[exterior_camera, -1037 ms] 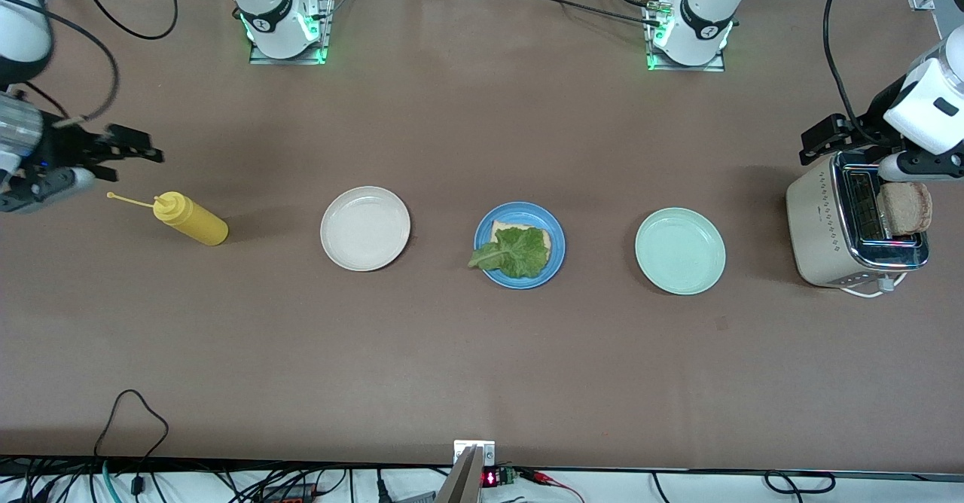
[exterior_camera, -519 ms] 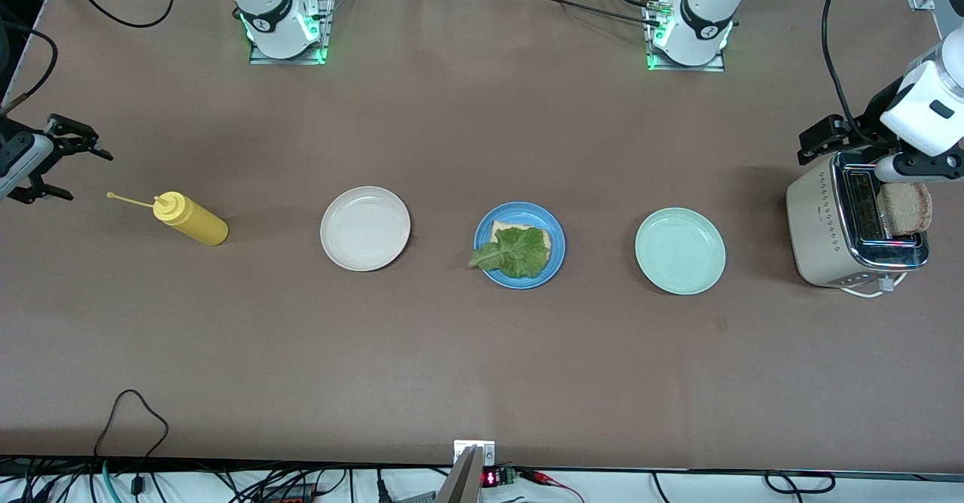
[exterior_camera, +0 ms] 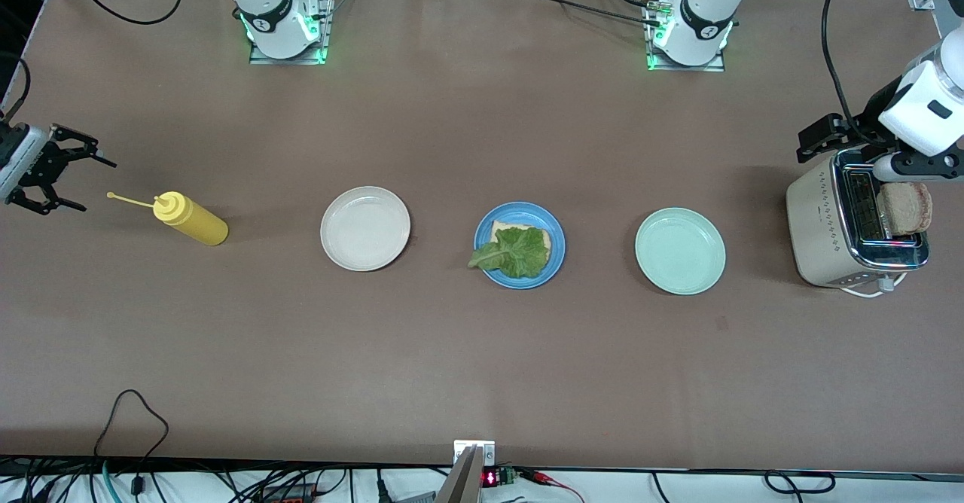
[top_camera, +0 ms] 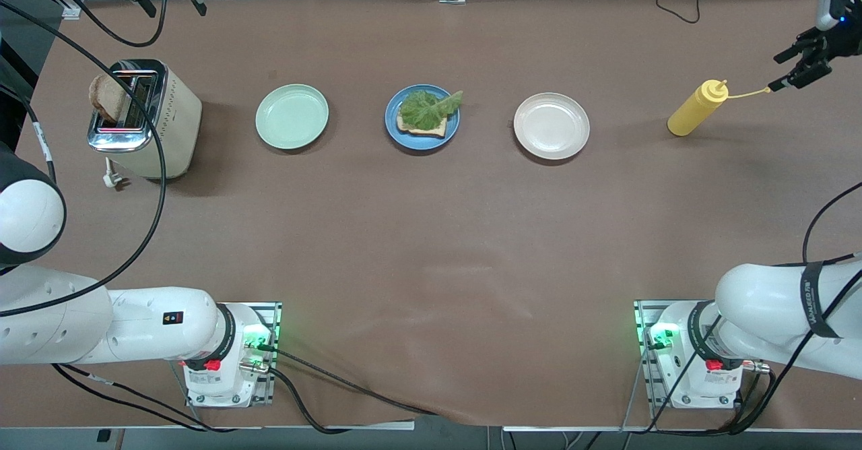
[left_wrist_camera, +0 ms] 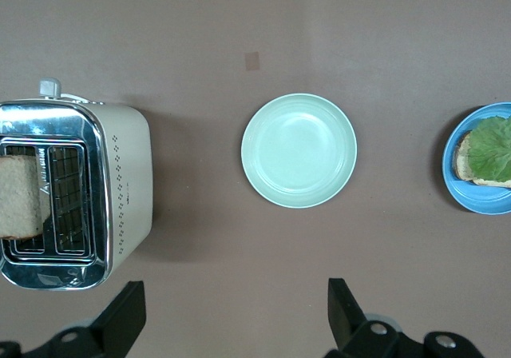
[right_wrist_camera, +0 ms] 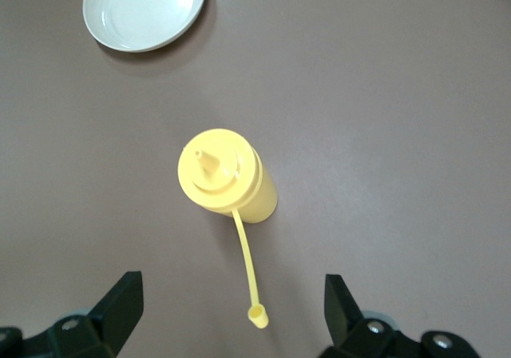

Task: Make sandwich in blue plate with both arms
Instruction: 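Grasp the yellow mustard bottle with the right gripper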

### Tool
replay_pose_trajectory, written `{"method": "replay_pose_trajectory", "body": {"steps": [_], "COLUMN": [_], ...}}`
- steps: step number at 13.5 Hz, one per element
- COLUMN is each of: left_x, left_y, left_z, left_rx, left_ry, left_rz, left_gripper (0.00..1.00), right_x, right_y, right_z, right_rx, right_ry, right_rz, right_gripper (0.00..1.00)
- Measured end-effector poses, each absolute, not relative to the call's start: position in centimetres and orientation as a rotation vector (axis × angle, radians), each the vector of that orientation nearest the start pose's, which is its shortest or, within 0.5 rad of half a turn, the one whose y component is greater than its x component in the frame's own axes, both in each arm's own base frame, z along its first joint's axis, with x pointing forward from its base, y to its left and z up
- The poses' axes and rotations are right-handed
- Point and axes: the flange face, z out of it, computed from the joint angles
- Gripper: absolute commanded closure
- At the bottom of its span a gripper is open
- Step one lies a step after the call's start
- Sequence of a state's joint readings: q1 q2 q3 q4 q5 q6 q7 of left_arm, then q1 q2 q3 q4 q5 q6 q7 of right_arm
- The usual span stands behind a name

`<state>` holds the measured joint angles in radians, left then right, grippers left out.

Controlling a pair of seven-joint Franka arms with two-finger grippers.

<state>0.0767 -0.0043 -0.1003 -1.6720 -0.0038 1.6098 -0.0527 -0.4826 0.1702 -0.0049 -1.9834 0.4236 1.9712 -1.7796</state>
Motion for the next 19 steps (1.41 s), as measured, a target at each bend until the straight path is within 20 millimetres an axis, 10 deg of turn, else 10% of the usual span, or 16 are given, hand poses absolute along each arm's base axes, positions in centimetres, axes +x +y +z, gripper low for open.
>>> {"method": "replay_pose_trajectory", "body": {"steps": [10, 19], "left_x": [55.3, 55.2], "left_y": [-1.4, -1.4], "left_z": [58.2, 58.1], "left_rx": [-3.141, -3.140], "left_ry": [-0.047, -0.047], "left_rz": [0.093, 0.103], "left_gripper": [0.00, 0.00], "right_x": [49.8, 49.6], "right_y": [-28.7, -27.0], "right_z": [30.0, 19.5], "right_rx": [-2.234, -2.119], "right_ry": [-1.475, -1.347], "right_rz": [-0.547, -0.604], "right_gripper": [0.00, 0.00]}}
